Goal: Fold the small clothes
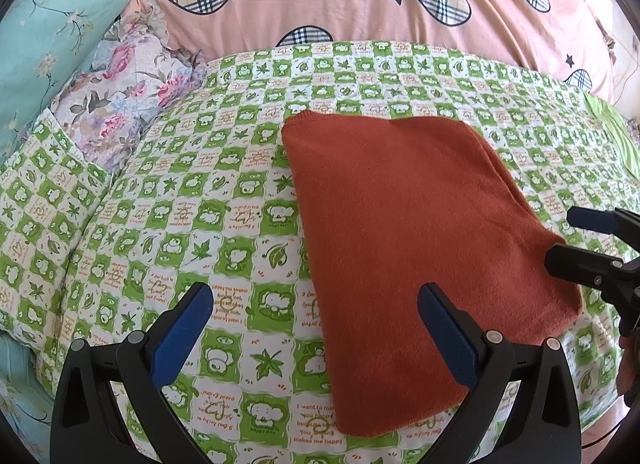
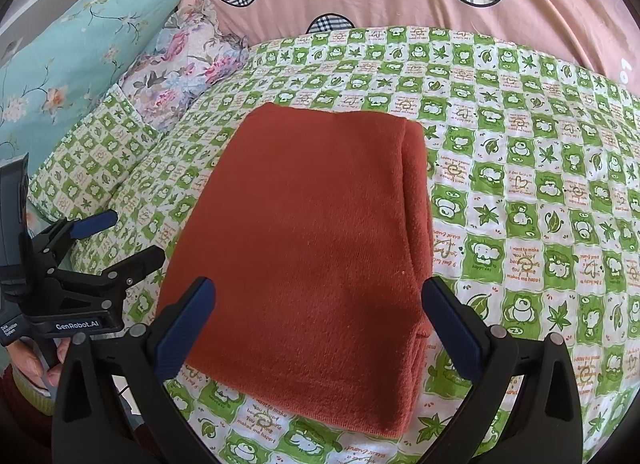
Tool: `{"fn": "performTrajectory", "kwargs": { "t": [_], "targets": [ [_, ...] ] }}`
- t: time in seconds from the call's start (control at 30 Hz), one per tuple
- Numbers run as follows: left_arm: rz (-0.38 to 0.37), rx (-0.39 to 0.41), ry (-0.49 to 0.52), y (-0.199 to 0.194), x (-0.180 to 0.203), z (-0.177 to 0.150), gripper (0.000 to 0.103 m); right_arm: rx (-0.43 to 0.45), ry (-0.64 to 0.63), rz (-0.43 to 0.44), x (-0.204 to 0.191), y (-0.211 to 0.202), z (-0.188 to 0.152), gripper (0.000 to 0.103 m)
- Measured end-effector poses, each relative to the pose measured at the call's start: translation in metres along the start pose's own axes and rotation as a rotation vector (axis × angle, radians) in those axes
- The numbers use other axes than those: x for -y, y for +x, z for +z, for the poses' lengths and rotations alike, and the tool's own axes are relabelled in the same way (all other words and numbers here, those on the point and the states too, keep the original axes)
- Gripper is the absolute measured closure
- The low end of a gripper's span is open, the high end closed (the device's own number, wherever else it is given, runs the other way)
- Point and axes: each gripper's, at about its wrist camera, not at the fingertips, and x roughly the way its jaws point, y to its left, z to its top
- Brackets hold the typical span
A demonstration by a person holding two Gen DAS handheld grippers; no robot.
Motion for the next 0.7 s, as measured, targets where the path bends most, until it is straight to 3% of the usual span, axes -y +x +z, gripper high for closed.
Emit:
{"fn": "performTrajectory", "kwargs": {
  "t": [0.7],
  "targets": [
    [-0.003, -0.04, -0.028, 0.014, -0.004, 0.014, 0.001, -0.013, 0.021, -0.013, 0.013, 0.006, 0.008, 0.0]
  ]
}}
